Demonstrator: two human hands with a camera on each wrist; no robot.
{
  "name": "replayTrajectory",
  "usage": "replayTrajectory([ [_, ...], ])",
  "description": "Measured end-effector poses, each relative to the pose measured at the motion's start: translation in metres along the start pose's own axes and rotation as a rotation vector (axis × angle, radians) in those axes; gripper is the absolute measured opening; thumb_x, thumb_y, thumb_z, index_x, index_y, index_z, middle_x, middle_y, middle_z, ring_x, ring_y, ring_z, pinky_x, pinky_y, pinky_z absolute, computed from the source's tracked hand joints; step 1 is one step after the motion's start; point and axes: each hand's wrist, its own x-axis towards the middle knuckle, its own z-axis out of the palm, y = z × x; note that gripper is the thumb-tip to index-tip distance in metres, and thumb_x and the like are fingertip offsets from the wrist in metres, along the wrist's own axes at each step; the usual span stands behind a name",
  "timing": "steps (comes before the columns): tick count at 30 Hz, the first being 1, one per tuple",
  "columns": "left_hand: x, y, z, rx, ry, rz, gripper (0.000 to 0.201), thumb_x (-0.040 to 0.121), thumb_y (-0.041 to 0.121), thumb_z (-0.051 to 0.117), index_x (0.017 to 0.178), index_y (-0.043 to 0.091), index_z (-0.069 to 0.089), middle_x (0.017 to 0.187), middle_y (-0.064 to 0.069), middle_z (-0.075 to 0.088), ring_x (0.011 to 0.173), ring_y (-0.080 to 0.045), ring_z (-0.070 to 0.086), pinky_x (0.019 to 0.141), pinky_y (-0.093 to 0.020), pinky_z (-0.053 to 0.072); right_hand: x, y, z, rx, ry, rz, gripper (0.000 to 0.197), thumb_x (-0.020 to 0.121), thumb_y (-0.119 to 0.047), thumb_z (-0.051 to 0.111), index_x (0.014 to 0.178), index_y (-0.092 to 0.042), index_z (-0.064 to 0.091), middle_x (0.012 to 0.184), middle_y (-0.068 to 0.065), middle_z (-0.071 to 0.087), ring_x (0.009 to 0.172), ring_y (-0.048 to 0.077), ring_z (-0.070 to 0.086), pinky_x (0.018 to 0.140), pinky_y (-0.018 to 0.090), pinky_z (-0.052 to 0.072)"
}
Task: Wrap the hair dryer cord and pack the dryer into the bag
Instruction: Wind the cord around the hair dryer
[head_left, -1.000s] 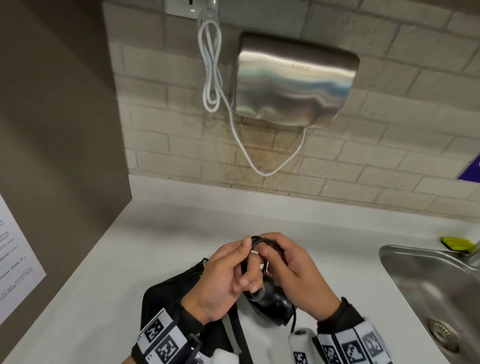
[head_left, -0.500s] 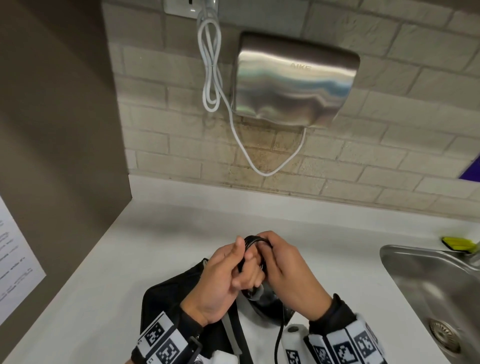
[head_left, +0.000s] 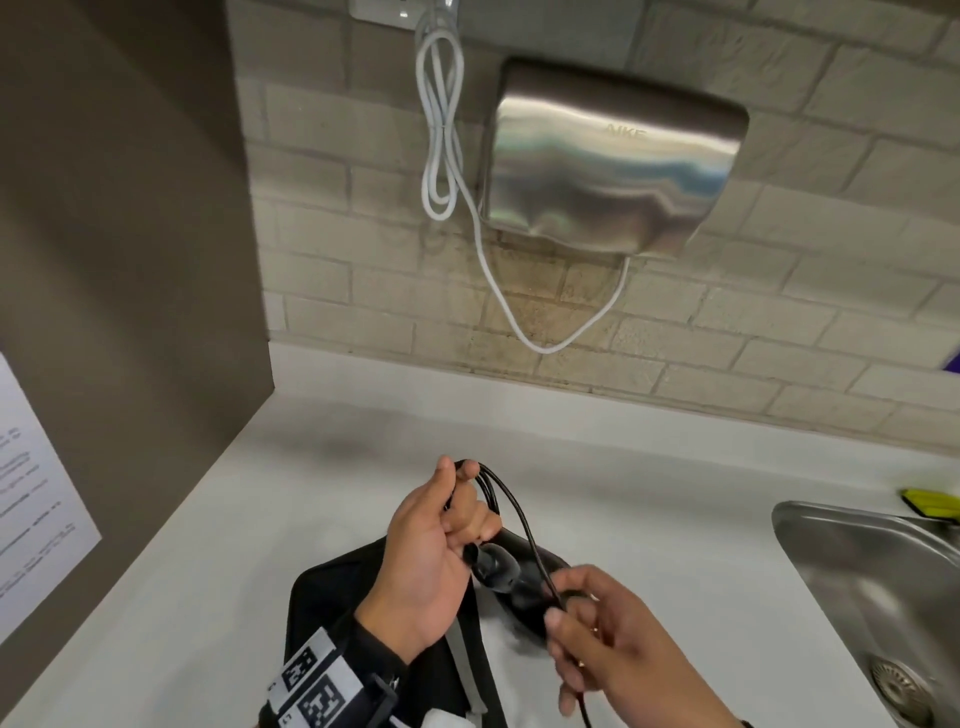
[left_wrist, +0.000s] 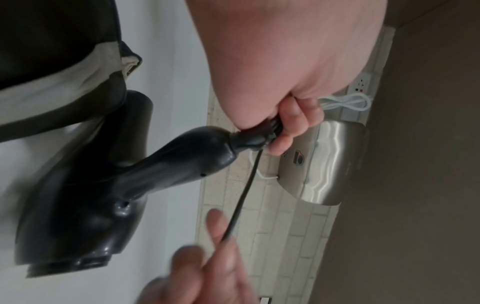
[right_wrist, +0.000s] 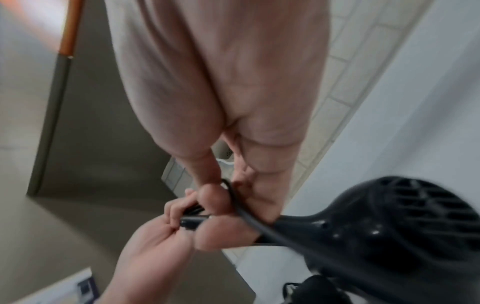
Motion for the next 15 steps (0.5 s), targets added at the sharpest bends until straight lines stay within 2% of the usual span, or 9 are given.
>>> replayTrajectory([
  [2, 0.002, 0.002, -0.003, -0.009, 0.027, 0.008, 0.035, 0.103, 0.032, 0.038, 0.098, 0.002, 0.056, 0.046, 0.008, 0.026, 0.043, -0.01, 0.023, 0.056, -0.025, 0.04, -0.013, 0.008, -0.003, -0.195, 0.018, -0.008, 0.013, 0.091, -0.01, 0.056, 0.103, -0.014, 0.058, 0.059, 0.001, 0.058, 0.048, 0.017, 0.045, 0.052, 0.029, 0.048],
  [6, 0.004, 0.007, -0.009, -0.015, 0.067, -0.009, 0.047, 0.102, 0.037, 0.039, 0.103, -0.001, 0.068, 0.047, 0.006, 0.024, 0.052, -0.013, 0.028, 0.073, -0.028, 0.038, -0.033, 0.013, -0.016, -0.576, 0.118, -0.054, 0.023, 0.095, -0.019, 0.054, 0.097, -0.04, 0.063, 0.06, -0.008, 0.058, 0.051, 0.002, 0.048, 0.06, 0.01, 0.04],
  [8, 0.004, 0.006, -0.006, -0.007, 0.048, 0.015, 0.045, 0.103, 0.035, 0.039, 0.11, 0.0, 0.067, 0.048, 0.005, 0.025, 0.049, -0.012, 0.031, 0.075, -0.029, 0.038, -0.038, 0.005, -0.017, -0.679, 0.178, -0.063, 0.012, 0.091, -0.041, 0.056, 0.098, -0.051, 0.056, 0.063, -0.018, 0.057, 0.057, 0.002, 0.052, 0.061, 0.01, 0.043],
  [9, 0.003, 0.005, -0.004, 0.008, 0.032, 0.028, 0.044, 0.103, 0.034, 0.039, 0.115, 0.0, 0.065, 0.049, 0.005, 0.025, 0.047, -0.011, 0.032, 0.074, -0.03, 0.039, -0.04, -0.001, -0.015, -0.747, 0.162, -0.062, 0.021, 0.083, -0.065, 0.048, 0.102, -0.058, 0.047, 0.066, -0.025, 0.057, 0.062, 0.001, 0.053, 0.063, 0.011, 0.044],
  [10, 0.002, 0.003, -0.002, 0.036, 0.017, 0.037, 0.044, 0.103, 0.033, 0.039, 0.12, 0.0, 0.062, 0.051, 0.004, 0.026, 0.048, -0.011, 0.032, 0.075, -0.031, 0.04, -0.041, -0.002, -0.013, -0.835, 0.142, -0.067, 0.042, 0.069, -0.085, 0.028, 0.103, -0.063, 0.037, 0.069, -0.03, 0.056, 0.067, 0.0, 0.054, 0.066, 0.011, 0.044],
  [11, 0.001, 0.002, 0.001, 0.073, 0.001, 0.04, 0.044, 0.102, 0.033, 0.04, 0.124, 0.001, 0.06, 0.052, 0.002, 0.026, 0.05, -0.012, 0.032, 0.079, -0.032, 0.041, -0.042, -0.003, -0.009, -0.951, 0.152, -0.1, 0.057, 0.058, -0.091, 0.008, 0.103, -0.063, 0.029, 0.073, -0.034, 0.056, 0.074, -0.002, 0.056, 0.069, 0.01, 0.044],
  [12, 0.0, 0.002, 0.004, 0.112, -0.016, 0.04, 0.045, 0.102, 0.033, 0.039, 0.127, 0.0, 0.058, 0.054, 0.001, 0.027, 0.054, -0.014, 0.032, 0.084, -0.034, 0.042, -0.042, -0.008, -0.004, -1.063, 0.161, -0.136, 0.061, 0.057, -0.091, 0.003, 0.105, -0.06, 0.026, 0.079, -0.036, 0.057, 0.079, -0.003, 0.058, 0.069, 0.008, 0.044],
  [14, -0.003, 0.001, 0.007, 0.171, -0.05, 0.045, 0.045, 0.103, 0.033, 0.038, 0.131, 0.002, 0.056, 0.057, -0.002, 0.029, 0.059, -0.018, 0.032, 0.091, -0.036, 0.041, -0.042, -0.018, 0.0, -1.228, 0.166, -0.203, 0.037, 0.076, -0.077, 0.029, 0.102, -0.052, 0.038, 0.081, -0.028, 0.058, 0.063, -0.005, 0.059, 0.051, 0.004, 0.039],
  [15, -0.005, 0.0, 0.009, 0.193, -0.068, 0.052, 0.045, 0.102, 0.032, 0.039, 0.132, 0.003, 0.055, 0.057, -0.003, 0.031, 0.059, -0.017, 0.034, 0.092, -0.035, 0.041, -0.042, -0.023, 0.005, -1.267, 0.161, -0.239, 0.026, 0.074, -0.063, 0.044, 0.097, -0.051, 0.044, 0.076, -0.022, 0.055, 0.052, -0.004, 0.055, 0.043, 0.006, 0.034],
])
